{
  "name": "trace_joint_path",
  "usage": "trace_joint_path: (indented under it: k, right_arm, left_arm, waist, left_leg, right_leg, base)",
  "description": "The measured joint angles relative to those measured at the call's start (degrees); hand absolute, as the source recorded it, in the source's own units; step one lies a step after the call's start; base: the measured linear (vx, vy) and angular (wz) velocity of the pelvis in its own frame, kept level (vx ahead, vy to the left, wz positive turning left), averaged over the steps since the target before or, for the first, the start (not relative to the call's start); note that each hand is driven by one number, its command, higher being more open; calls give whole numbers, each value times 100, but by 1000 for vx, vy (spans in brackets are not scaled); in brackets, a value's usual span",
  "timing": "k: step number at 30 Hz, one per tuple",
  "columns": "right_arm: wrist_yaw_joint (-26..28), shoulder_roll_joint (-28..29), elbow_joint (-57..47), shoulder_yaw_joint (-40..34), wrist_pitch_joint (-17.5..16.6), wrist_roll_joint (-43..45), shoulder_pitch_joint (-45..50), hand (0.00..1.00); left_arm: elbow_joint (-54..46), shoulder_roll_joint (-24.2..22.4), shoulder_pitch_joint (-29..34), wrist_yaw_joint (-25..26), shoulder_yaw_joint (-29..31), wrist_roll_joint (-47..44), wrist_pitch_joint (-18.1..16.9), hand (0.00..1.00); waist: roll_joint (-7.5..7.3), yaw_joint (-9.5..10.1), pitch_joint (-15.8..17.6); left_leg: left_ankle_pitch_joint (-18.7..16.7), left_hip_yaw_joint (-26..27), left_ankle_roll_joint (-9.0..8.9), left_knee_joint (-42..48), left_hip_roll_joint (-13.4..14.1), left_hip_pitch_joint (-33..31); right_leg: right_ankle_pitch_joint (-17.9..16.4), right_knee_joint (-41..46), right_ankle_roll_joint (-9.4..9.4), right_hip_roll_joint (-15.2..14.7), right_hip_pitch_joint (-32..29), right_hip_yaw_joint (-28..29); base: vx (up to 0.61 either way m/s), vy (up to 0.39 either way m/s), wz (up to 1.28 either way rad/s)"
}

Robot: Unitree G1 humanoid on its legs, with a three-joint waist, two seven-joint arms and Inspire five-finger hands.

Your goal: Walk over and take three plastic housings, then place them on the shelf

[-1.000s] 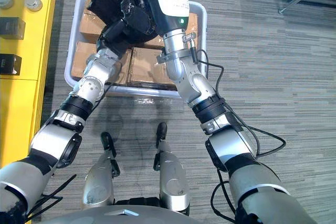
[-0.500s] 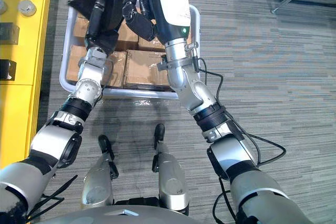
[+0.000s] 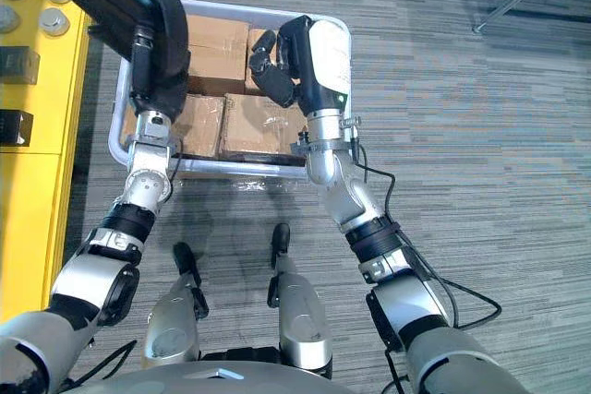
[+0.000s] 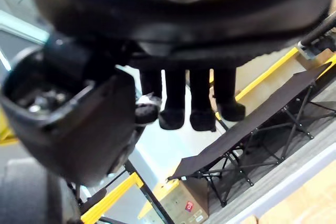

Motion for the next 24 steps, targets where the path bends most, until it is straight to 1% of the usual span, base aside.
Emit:
trace_joint_path:
  k: [1, 3, 4, 5, 6, 7, 8, 9, 10, 11, 13, 14, 15, 16, 18, 19, 22, 24]
  right_arm:
    - [0, 12, -5, -1, 0, 21, 42, 100]
    - [-2, 25, -224, -50, 13, 235, 346, 100]
    - [-5, 27, -409, -104, 13, 290, 563, 100]
    - [-13, 52, -754, -222, 17, 380, 1018, 100]
    - [-13, 64, -887, -283, 16, 402, 1212, 100]
    - [-13, 86, -1056, -369, 16, 508, 1482, 100]
    - [-16, 136, -1275, -538, 13, 657, 1920, 100]
    - [-26, 189, -1409, -652, 5, 784, 2297, 100]
    - [-34, 211, -1536, -758, 6, 868, 2789, 100]
    - [-34, 210, -1579, -794, 6, 911, 3032, 100]
    - [51, 252, -1583, -819, 13, 1450, 3826, 100]
    - [101, 288, -1582, -820, 12, 1573, 3979, 100]
    - [208, 392, -1582, -833, 11, 1748, 4236, 100]
    - [317, 474, -1582, -817, 6, 1776, 4424, 100]
    - [508, 563, -1582, -790, -19, 1792, 4581, 100]
    - [590, 633, -1583, -764, -29, 1802, 4618, 100]
    - [732, 707, -1590, -687, -174, 2150, 4612, 100]
    - [763, 867, -1593, -627, -286, 2422, 4602, 100]
  left_arm:
    - [-29, -7, 84, 38, 3, 154, -2, 0]
    - [-417, -17, 487, 578, -13, 1097, -50, 0]
    - [-646, -12, 690, 936, -52, 1680, -92, 0]
    - [-1102, -12, 1075, 1624, -111, 2624, -125, 0]
    - [-1327, -24, 1253, 1959, -112, 3045, -124, 0]
    - [-1695, -49, 1532, 2445, -110, 3667, -124, 0]
    - [-2183, -121, 1948, 3097, -107, 4504, -124, 0]
    - [-2603, -176, 2335, 3578, -96, 5174, -122, 0]
    - [-3182, -216, 2864, 4114, -81, 5939, -116, 0]
    - [-3492, -220, 3128, 4312, -73, 6228, -102, 0]
    - [-4565, -353, 4053, 4842, 146, 7144, -21, 0]
    - [-4757, -385, 4226, 4949, 184, 7299, -17, 0]
    - [-5052, -433, 4498, 5109, 301, 7566, -13, 0]
    - [-5280, -438, 4704, 5207, 370, 7724, -7, 0]
    - [-5535, -439, 4952, 5291, 397, 7936, 6, 0]
    - [-5631, -453, 5108, 5313, 373, 8021, 4, 0]
    - [-5639, -477, 5310, 5228, 275, 8041, 60, 0]
    - [-5653, -553, 5520, 5162, 257, 8023, 176, 0]
  waist:
    - [0, 0, 0]
    - [7, 7, -3]
    - [12, 29, -6]
    - [25, 56, -13]
    - [35, 61, -17]
    - [53, 62, -26]
    - [114, 66, -150]
    - [171, 80, -345]
    - [275, 121, -546]
    - [326, 146, -654]
    - [563, 184, -1011]
    - [616, 201, -1088]
    - [726, 223, -1240]
    - [802, 256, -1363]
    - [850, 295, -1501]
    - [849, 289, -1600]
    - [818, 290, -1720]
    - [759, 315, -1841]
  left_leg:
    - [0, 0, 0, -1, 0, 17]
    - [0, -4, 0, -9, -3, 69]
    - [-1, -4, -1, -13, -2, 109]
    - [-8, -2, -11, -21, -1, 196]
    - [-8, -3, -12, -33, -2, 248]
    - [-8, -3, -12, -77, -6, 358]
    - [-24, -17, -20, -128, -15, 407]
    - [-88, -25, -17, -168, -32, 386]
    - [-117, -32, -13, -209, -36, 396]
    - [-131, -36, -21, -212, -36, 401]
    - [-154, -71, -52, -224, -35, 521]
    - [-162, -69, -62, -233, -36, 567]
    - [-179, -67, -79, -235, -36, 638]
    - [-208, -58, -80, -235, -40, 707]
    - [-243, -62, -59, -222, -60, 765]
    - [-252, -103, -42, -220, -77, 761]
    - [-273, -241, -2, -219, -92, 759]
    - [-260, -420, 29, -243, -90, 690]
  right_leg:
    - [0, -7, 0, 0, 19, -2]
    - [0, -76, 1, 2, 115, -18]
    - [0, -83, 1, 2, 152, -24]
    - [-4, -91, 3, 4, 249, -41]
    - [-9, -91, 2, 1, 307, -77]
    - [-16, -92, 7, 1, 391, -103]
    - [-56, -93, 32, -4, 448, -158]
    - [-131, -94, 46, -16, 415, -172]
    - [-170, -94, 57, -18, 418, -201]
    - [-190, -94, 71, -18, 425, -212]
    - [-258, -94, 121, -24, 559, -292]
    - [-268, -94, 129, -25, 606, -300]
    - [-281, -94, 147, -29, 679, -322]
    - [-290, -95, 158, -34, 737, -336]
    - [-328, -101, 162, -62, 815, -383]
    - [-356, -103, 160, -87, 835, -455]
    - [-407, -134, 158, -109, 917, -626]
    - [-428, -137, 131, -112, 956, -848]
  base:
    - [0, 0, 0]
    - [-1, 5, 2]
    - [13, 11, 4]
    - [0, 0, 0]
    - [29, 18, 4]
    - [31, 24, 9]
    - [44, 31, 11]
    - [68, 34, 12]
    - [71, 26, 7]
    - [95, 20, 8]
    - [97, 11, 10]
    - [87, 13, 6]
    - [66, 16, -1]
    - [53, 18, -3]
    - [-6, 10, 4]
    - [-26, 17, 14]
    - [-43, 11, 24]
    - [-50, 2, 37]
